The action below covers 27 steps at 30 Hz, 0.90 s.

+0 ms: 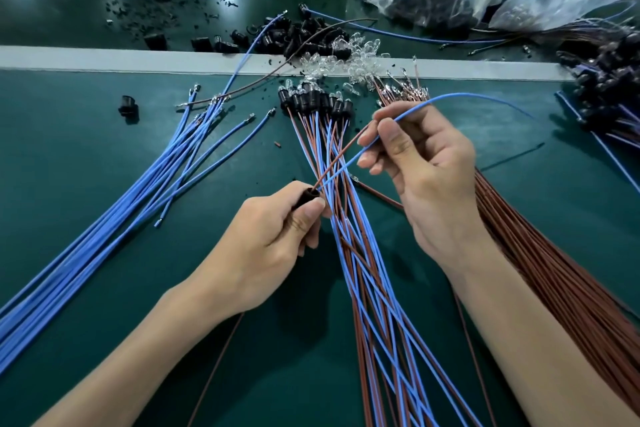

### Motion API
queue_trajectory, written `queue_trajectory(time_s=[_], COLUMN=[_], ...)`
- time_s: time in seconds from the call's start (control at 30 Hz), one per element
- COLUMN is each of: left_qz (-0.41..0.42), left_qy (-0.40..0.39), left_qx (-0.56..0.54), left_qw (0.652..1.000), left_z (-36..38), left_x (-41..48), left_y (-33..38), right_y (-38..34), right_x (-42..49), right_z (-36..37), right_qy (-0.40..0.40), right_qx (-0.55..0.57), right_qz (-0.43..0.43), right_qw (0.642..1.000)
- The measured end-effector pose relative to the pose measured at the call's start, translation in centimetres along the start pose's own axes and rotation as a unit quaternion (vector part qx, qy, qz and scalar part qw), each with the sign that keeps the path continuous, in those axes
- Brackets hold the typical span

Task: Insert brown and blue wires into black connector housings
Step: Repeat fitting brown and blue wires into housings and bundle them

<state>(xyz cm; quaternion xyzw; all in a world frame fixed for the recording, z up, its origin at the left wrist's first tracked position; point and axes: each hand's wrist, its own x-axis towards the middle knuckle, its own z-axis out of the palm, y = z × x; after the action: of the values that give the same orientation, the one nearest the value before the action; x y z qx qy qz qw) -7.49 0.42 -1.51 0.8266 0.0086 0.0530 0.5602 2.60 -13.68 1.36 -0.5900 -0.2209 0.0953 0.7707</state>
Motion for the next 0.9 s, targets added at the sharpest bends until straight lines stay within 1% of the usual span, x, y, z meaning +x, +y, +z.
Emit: queue_trajectory(time_s=[0.17, 0.27, 0.33, 0.43, 0.57, 0.63, 0.77, 0.9], left_qz=[0.018, 0.015, 0.012, 0.012, 0.004, 0.001, -0.001, -0.013], left_qy=[0.008, 0.01, 0.004, -0.003, -0.004, -0.004, -0.015, -0.023], left_qx=[0.043, 0.059, 0.062, 0.054, 0.046, 0.031, -0.002, -0.009], left_qw=[0.999, 0.998, 0.998, 0.998, 0.999, 1.0, 1.0, 1.0], left_z=[-0.11, -0.15, -0.16, -0.14, -0.05, 0.04, 0.12, 0.09], left_x=[0.01, 0.08, 0.11, 0.13, 0.1, 0.09, 0.12, -0.05], left_y=[0.32, 0.26, 0.32, 0.41, 0.4, 0.35, 0.53, 0.59], right_y=[-0.05, 0.2, 0.24, 0.28, 0.28, 0.19, 0.06, 0.2], right_x=[-0.08, -0.22, -0.22, -0.15, -0.48, -0.48, -0.47, -0.57], right_z=[-0.11, 0.07, 0.06, 0.09, 0.38, 0.41, 0.4, 0.59], right_qy=[-0.007, -0.033, -0.033, -0.012, -0.041, -0.044, -0.005, -0.023], right_qx=[-0.012, -0.025, -0.032, -0.05, -0.037, -0.029, 0.024, -0.019], right_qz=[-0.008, 0.005, 0.012, 0.003, 0.028, 0.037, 0.054, 0.053], right_qw=[1.0, 0.999, 0.999, 0.999, 0.998, 0.998, 0.998, 0.998])
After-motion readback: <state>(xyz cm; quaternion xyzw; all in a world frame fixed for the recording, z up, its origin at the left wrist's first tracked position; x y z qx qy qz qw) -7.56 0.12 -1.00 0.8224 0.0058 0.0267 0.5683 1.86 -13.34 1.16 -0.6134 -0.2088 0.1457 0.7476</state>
